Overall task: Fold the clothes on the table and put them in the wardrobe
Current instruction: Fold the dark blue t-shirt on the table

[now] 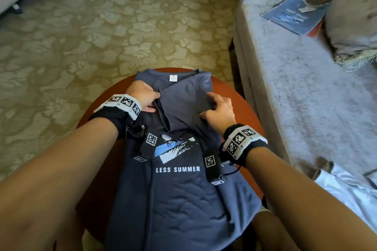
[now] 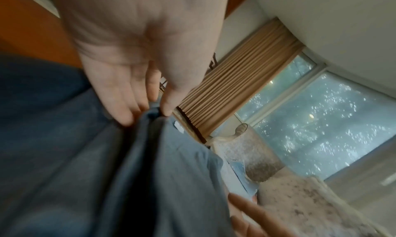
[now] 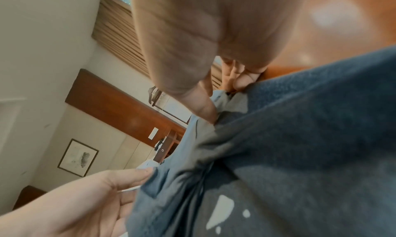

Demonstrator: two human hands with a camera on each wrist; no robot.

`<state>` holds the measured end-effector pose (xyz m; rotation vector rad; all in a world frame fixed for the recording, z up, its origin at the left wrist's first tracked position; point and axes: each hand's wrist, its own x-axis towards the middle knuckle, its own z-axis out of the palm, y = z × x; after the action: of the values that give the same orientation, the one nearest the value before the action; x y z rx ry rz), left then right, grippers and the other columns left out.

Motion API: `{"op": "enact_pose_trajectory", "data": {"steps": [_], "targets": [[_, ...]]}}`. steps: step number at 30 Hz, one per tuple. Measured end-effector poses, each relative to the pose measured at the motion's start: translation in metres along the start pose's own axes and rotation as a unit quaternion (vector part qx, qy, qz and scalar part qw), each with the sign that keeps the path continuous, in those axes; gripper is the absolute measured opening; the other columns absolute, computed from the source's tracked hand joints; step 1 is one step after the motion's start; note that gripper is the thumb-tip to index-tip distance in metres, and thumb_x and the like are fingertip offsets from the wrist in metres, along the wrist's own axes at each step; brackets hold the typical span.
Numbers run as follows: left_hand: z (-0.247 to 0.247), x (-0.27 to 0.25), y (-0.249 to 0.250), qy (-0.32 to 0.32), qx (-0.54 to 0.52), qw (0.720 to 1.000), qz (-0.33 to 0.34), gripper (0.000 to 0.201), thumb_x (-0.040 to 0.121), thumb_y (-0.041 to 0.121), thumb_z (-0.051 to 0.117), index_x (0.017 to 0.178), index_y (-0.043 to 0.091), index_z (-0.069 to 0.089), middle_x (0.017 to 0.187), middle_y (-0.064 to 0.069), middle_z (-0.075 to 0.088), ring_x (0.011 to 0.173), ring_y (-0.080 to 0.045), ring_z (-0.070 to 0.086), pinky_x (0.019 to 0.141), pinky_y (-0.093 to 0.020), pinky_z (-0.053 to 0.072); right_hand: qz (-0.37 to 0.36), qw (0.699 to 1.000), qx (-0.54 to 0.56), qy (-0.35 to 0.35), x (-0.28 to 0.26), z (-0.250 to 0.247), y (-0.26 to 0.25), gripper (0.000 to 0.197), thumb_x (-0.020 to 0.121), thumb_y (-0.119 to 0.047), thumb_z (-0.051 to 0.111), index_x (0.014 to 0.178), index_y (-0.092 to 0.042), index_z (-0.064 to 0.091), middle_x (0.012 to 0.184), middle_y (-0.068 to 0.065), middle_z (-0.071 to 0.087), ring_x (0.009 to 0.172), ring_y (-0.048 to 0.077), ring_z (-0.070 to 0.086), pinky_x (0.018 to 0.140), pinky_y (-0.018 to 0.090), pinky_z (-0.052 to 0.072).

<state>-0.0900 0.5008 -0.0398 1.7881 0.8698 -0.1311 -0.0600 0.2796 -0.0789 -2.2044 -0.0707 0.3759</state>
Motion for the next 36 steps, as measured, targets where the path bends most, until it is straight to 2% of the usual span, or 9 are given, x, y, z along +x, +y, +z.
{"op": "enact_pose_trajectory", "data": {"steps": [2,4,7,11,16,20,28,32,36], "targets": [[-0.001,0.006,0.007,0.056,0.071,0.995,0.040,0.024,0.085,0.016,0.071,0.067,0.012,0.055,0.083,-0.010,0.064,0.080,-0.025,0.065,0.069,-0.039,0.058,-0.002,1.000,0.006,0.005,0.000,-0.005,0.004,0.064,0.083,-0.011,0.067,0.142,-0.030,0.048,0.135,0.002,0.036,0.131,0.024,0.041,0.111,0.030,0.037],[0.003,0.006,0.021,0.105,0.161,0.977,0.094,0.018,0.082,0.024,0.071,0.074,0.016,0.058,0.077,-0.004,0.057,0.075,-0.021,0.056,0.066,-0.032,0.051,-0.001,1.000,0.021,0.011,0.001,-0.009,0.007,0.061,0.085,-0.010,0.066,0.141,-0.028,0.050,0.135,0.002,0.037,0.130,0.021,0.044,0.107,0.022,0.036],[0.024,0.009,0.042,0.087,0.186,0.967,0.151,0.027,0.082,0.027,0.073,0.106,0.016,0.067,0.110,-0.002,0.066,0.104,-0.022,0.061,0.085,-0.026,0.045,-0.001,1.000,0.012,-0.001,0.003,-0.012,0.011,0.060,0.086,-0.014,0.070,0.141,-0.027,0.050,0.133,0.001,0.036,0.129,0.021,0.043,0.109,0.025,0.037],[0.064,0.017,0.065,0.007,0.203,0.961,0.189,0.033,0.081,0.031,0.075,0.109,0.016,0.070,0.118,-0.001,0.067,0.110,-0.020,0.061,0.086,-0.024,0.044,-0.020,1.000,-0.020,0.005,0.009,-0.018,0.015,0.075,0.078,-0.023,0.083,0.143,-0.025,0.047,0.132,0.001,0.038,0.119,0.014,0.046,0.106,0.023,0.039],[0.100,0.033,0.077,-0.052,0.250,0.947,0.193,0.043,0.078,0.041,0.077,0.106,0.009,0.072,0.117,0.000,0.066,0.105,-0.024,0.062,0.092,-0.034,0.050,-0.009,1.000,-0.012,-0.014,0.018,-0.029,0.019,0.093,0.065,-0.027,0.091,0.145,-0.020,0.044,0.125,-0.002,0.040,0.105,0.008,0.047,0.096,0.039,0.054],[0.103,0.047,0.080,-0.051,0.258,0.944,0.198,0.030,0.080,0.035,0.076,0.103,0.015,0.075,0.113,-0.005,0.070,0.105,-0.025,0.063,0.091,-0.032,0.051,-0.028,0.998,-0.059,-0.015,0.020,-0.028,0.019,0.095,0.063,-0.033,0.092,0.144,-0.022,0.043,0.125,-0.002,0.039,0.112,0.013,0.047,0.103,0.029,0.046],[0.103,0.064,0.078,-0.049,0.229,0.958,0.166,0.033,0.073,0.027,0.083,0.101,0.012,0.073,0.112,-0.006,0.070,0.100,-0.021,0.063,0.085,-0.027,0.047,-0.016,0.998,-0.060,-0.028,0.022,-0.027,0.018,0.094,0.062,-0.034,0.092,0.143,-0.026,0.044,0.126,-0.005,0.038,0.121,0.017,0.043,0.102,0.038,0.048],[0.095,0.070,0.084,0.010,0.155,0.974,0.166,0.026,0.077,0.022,0.081,0.101,0.014,0.074,0.107,-0.005,0.071,0.097,-0.018,0.064,0.083,-0.022,0.047,-0.016,0.997,-0.066,-0.020,0.022,-0.027,0.019,0.094,0.064,-0.035,0.091,0.144,-0.025,0.043,0.128,-0.004,0.038,0.122,0.016,0.044,0.107,0.031,0.043],[0.089,0.075,0.077,0.046,0.143,0.974,0.168,0.009,0.082,0.012,0.073,0.089,0.016,0.077,0.093,-0.007,0.074,0.090,-0.020,0.070,0.085,-0.028,0.055,-0.020,0.998,-0.059,-0.012,0.019,-0.026,0.018,0.092,0.065,-0.034,0.091,0.144,-0.024,0.044,0.128,-0.004,0.039,0.117,0.012,0.045,0.104,0.025,0.042]]}}
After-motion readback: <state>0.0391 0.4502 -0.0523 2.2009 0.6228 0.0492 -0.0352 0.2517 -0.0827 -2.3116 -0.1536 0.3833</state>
